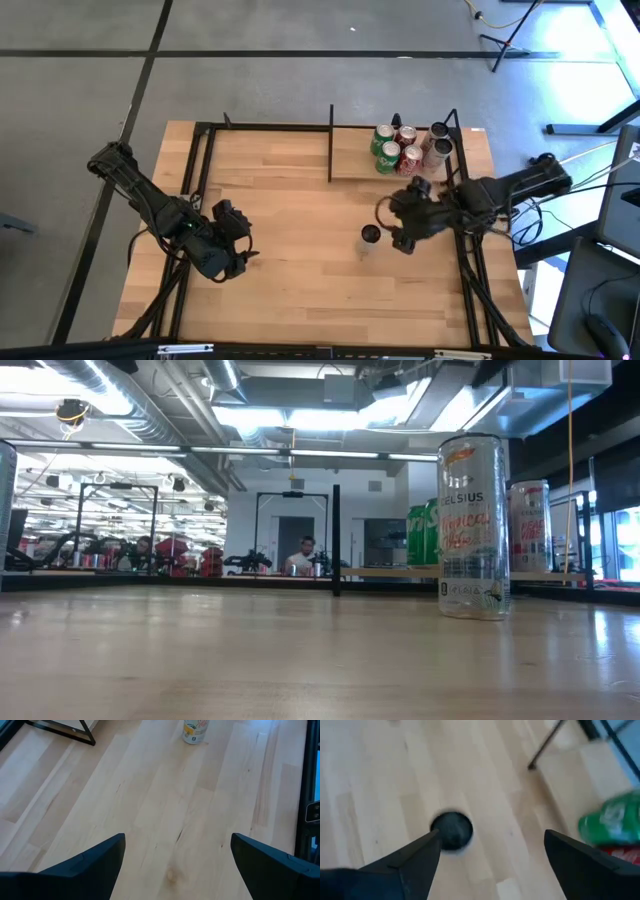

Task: Place canned beverage on shelf
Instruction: Put the white yellow soda can on the shelf

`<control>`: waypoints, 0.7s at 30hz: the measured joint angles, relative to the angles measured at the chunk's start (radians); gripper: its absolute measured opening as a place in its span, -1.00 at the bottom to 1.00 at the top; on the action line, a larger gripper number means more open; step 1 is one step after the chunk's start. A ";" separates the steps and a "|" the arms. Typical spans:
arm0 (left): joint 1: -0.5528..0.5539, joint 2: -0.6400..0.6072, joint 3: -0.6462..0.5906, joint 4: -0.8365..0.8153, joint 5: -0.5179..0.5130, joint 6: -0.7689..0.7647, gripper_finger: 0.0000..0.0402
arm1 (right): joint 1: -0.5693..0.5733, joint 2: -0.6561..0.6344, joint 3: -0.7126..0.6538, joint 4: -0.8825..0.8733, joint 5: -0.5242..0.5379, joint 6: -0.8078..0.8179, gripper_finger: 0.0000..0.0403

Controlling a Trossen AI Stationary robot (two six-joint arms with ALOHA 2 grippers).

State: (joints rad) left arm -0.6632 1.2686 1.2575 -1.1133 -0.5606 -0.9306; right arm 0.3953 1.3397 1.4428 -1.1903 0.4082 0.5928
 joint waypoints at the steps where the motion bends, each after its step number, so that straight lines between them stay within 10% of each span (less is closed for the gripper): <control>1: 0.000 0.000 0.000 0.000 0.000 0.000 0.74 | 0.012 -0.021 -0.041 0.002 0.004 0.038 0.67; 7: 0.000 0.000 0.000 0.000 0.000 0.000 0.74 | 0.024 -0.044 -0.200 0.135 -0.098 0.245 0.67; 21: 0.000 0.000 0.000 0.001 -0.004 0.022 0.74 | 0.024 -0.046 -0.309 0.315 -0.056 0.113 0.67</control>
State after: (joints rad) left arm -0.6632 1.2686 1.2575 -1.1126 -0.5648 -0.9090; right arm 0.4194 1.2938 1.1339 -0.8751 0.3519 0.7056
